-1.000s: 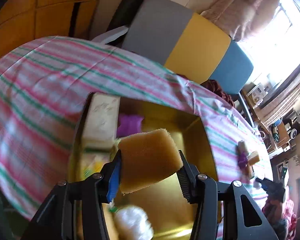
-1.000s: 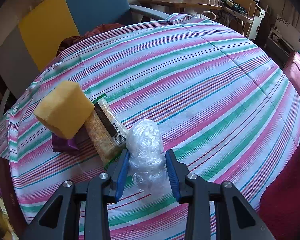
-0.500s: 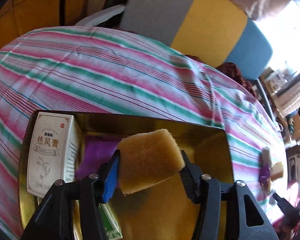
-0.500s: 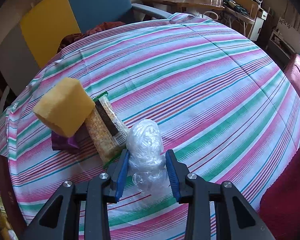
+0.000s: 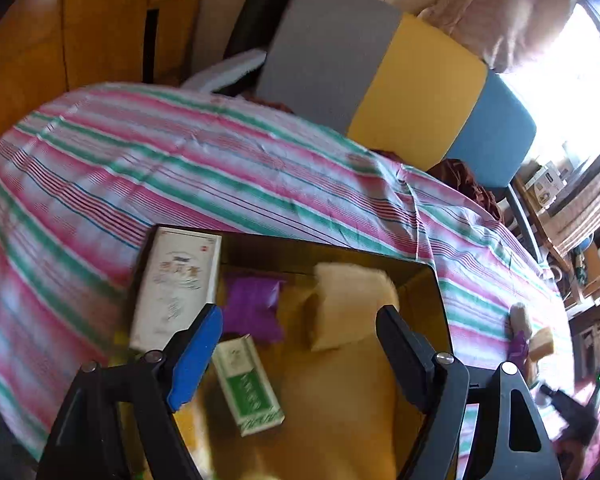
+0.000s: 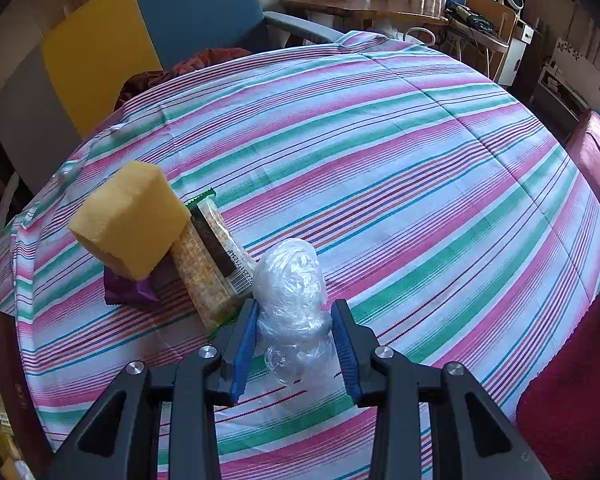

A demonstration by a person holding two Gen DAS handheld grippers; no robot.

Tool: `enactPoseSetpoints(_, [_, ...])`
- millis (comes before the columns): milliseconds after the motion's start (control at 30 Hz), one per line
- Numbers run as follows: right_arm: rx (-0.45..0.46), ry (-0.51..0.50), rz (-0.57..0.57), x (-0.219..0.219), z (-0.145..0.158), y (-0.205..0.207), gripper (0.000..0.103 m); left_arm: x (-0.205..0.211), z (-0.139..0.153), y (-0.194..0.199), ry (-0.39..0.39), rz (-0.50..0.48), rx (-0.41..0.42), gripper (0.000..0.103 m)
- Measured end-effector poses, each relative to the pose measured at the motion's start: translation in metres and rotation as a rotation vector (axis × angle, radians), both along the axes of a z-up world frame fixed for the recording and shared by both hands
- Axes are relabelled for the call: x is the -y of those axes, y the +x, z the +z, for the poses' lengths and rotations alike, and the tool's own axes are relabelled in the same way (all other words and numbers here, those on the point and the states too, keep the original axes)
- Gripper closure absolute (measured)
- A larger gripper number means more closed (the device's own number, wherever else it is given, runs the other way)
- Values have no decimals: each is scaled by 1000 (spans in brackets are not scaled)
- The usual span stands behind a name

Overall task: Organize objects
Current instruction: 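Place the yellow sponge into the gold tray, open left gripper, then lower the clear plastic bundle into the tray, open right gripper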

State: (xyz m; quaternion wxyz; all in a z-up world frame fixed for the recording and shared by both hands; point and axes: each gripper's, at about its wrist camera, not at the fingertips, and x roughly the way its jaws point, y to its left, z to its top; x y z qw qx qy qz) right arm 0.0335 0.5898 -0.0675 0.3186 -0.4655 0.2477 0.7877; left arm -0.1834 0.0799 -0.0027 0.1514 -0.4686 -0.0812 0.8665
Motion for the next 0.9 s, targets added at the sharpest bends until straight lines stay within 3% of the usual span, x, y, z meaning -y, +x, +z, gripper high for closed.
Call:
enactPoseSetpoints(133, [-44,29,7,2,11,2,66,14,14,36,-21,-2,-75,23])
enactPoseSetpoints(433, [-173,60,117,41,49,-2,66,30,17,103,-184,-15,-229,23])
enactPoseSetpoints(700, [-236,38,383,133,81,-28,66,38,6,117,-201,8,-222,23])
enactPoseSetpoints(900, [-243,-40,615,217,85,-57,66,39,4,120,-206,18,-224,21])
